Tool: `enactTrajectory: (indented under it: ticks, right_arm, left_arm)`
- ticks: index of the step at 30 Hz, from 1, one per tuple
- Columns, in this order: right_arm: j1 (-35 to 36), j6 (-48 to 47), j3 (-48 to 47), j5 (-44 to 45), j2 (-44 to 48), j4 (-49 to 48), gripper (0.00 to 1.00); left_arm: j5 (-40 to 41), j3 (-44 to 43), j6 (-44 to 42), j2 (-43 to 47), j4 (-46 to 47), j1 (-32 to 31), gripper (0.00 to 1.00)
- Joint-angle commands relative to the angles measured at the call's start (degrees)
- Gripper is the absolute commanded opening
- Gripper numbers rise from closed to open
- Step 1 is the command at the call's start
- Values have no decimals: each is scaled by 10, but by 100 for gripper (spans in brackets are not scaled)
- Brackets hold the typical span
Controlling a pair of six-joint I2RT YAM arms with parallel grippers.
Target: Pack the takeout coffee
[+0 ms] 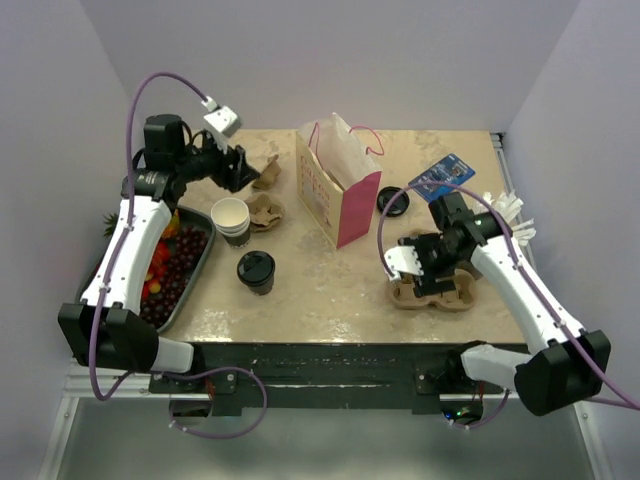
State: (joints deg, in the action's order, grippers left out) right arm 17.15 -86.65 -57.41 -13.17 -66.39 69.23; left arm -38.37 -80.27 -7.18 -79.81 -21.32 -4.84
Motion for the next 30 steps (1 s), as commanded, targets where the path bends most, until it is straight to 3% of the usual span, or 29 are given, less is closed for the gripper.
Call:
enactTrajectory:
  ticks: [1,2,3,4,7,8,9,13,15,23,30]
  right_arm:
    - [9,59,-130,-172,-62,35,82]
    - [14,88,-152,-192,-76,24,82]
    - [19,116,-173,-225,-111,14,82]
    - [20,183,-211,-243,-125,-20,82]
    - [23,342,-275,-294,-180,-116,82]
    - [22,379,-288,-302,-189,-144,87]
    - [22,460,-299,-304,-194,-176,88]
    - [23,586,-310,-322,-191,-349,88]
    - [23,642,-307,-324,-190,-386,88]
    - [23,681,-314,-329,-203,-414,89]
    - [22,711,-296,-327,-191,-442,89]
  left_arm:
    - [-63,-54,-305,1,-276,8,66]
    - [-72,-59,-351,-1,-321,8,68]
    - [-79,-63,-389,0,-395,8,85]
    - [-78,-65,-443,2,-423,8,90]
    - [-63,-51,-525,11,-505,8,93]
    - [-62,-45,-548,12,-526,8,94]
    - [-52,-35,-557,17,-541,5,100]
    - [-14,33,-599,52,-540,-33,100]
    - [14,52,-610,57,-528,-71,100]
    - [49,72,-689,6,-511,-147,100]
    - [102,85,-722,-27,-487,-163,100]
